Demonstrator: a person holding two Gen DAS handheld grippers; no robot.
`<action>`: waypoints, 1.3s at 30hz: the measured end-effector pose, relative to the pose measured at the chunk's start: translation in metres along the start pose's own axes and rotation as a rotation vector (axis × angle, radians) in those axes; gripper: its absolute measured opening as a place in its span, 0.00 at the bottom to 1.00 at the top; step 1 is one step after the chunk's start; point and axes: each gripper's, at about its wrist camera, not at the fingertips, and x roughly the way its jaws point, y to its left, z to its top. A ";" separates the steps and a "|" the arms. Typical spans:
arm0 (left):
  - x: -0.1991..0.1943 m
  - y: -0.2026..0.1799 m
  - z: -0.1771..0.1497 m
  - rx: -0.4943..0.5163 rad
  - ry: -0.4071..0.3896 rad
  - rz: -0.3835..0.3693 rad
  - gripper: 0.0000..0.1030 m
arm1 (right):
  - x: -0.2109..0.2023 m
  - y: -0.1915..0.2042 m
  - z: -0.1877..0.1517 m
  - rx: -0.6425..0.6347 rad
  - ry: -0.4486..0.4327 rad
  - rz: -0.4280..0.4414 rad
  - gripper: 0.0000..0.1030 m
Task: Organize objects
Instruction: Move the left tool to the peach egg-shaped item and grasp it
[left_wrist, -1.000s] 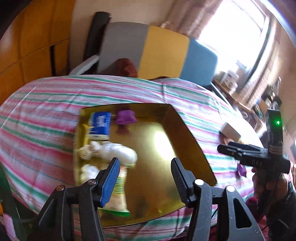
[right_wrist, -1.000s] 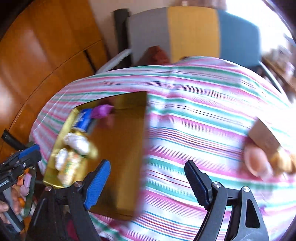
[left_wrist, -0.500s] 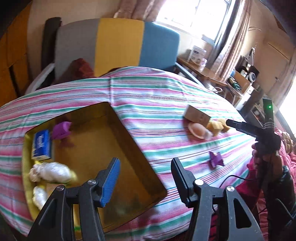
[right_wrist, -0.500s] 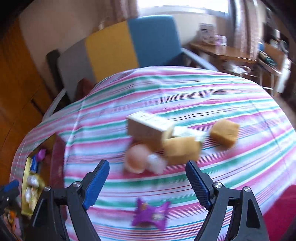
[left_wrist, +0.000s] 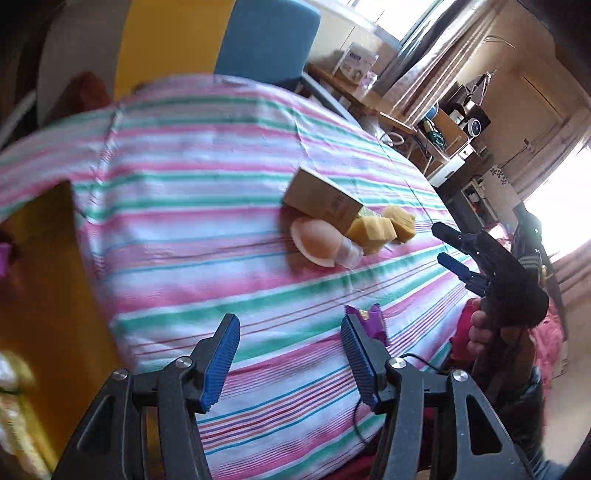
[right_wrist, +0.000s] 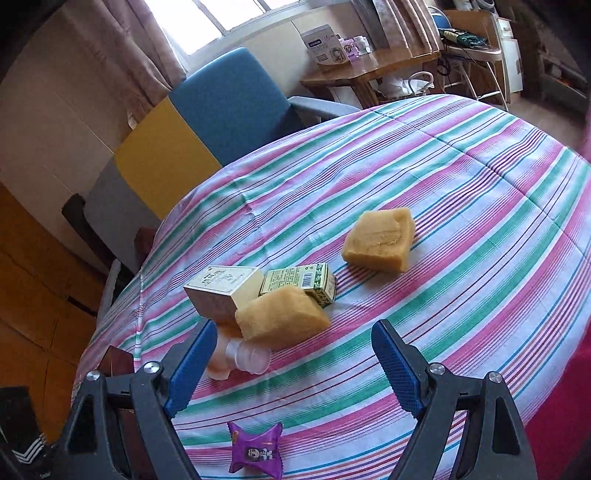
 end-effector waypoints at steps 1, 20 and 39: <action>0.012 0.000 0.003 -0.028 0.024 -0.027 0.55 | 0.000 0.001 0.000 -0.002 -0.001 0.003 0.84; 0.141 0.010 0.062 -0.313 0.061 -0.170 0.56 | 0.002 -0.007 -0.003 0.038 0.015 0.082 0.86; 0.104 0.015 0.047 -0.226 0.011 -0.149 0.39 | 0.004 -0.004 -0.002 0.018 0.022 0.056 0.86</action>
